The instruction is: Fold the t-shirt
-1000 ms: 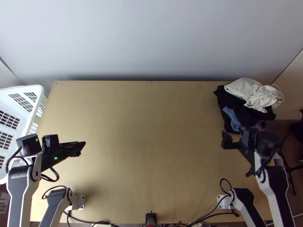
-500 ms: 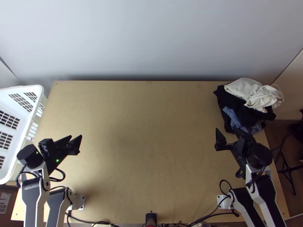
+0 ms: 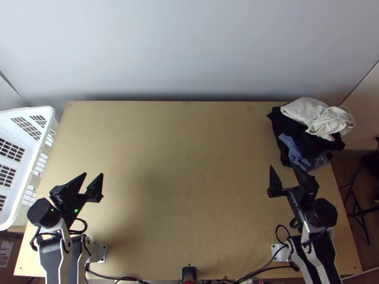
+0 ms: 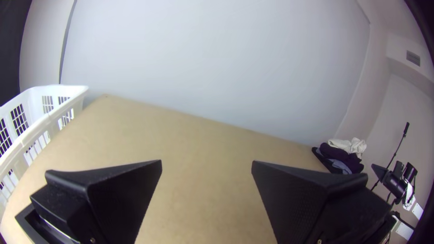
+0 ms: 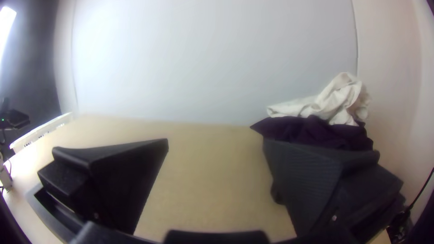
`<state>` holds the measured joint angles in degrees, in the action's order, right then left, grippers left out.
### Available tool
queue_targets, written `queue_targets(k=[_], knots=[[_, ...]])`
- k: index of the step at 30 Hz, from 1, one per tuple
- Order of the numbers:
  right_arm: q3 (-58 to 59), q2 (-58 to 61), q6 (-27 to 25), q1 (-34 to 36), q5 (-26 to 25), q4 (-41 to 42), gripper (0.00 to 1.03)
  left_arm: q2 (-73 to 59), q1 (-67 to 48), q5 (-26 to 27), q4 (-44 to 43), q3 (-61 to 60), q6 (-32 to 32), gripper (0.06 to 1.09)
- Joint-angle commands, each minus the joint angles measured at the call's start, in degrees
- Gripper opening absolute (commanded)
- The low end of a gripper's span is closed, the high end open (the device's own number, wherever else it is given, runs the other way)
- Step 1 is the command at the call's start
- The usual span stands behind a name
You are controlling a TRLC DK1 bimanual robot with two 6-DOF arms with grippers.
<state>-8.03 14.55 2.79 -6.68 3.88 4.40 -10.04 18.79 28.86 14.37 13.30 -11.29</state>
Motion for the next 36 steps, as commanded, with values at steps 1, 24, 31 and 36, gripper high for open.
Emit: queue_targets(k=[1, 24, 31, 36], knots=[[2.2, -9.8, 0.7, 0.5, 0.0, -2.7, 0.98, 4.6, -0.1, -0.8, -0.6, -2.2, -0.4, 1.03], [2.7, -14.6, 1.4, 3.3, -2.1, -17.4, 0.98, 10.1, -6.1, -0.4, -8.1, -6.0, -2.0, 1.04], [2.7, -14.5, 1.4, 3.3, -2.1, -17.4, 0.98, 10.2, -6.0, -14.5, -4.7, -9.0, 0.7, 1.04], [2.7, -14.6, 1.4, 3.3, -2.1, -17.4, 0.98, 10.0, -5.9, -15.3, -4.4, -9.0, 0.7, 1.04]])
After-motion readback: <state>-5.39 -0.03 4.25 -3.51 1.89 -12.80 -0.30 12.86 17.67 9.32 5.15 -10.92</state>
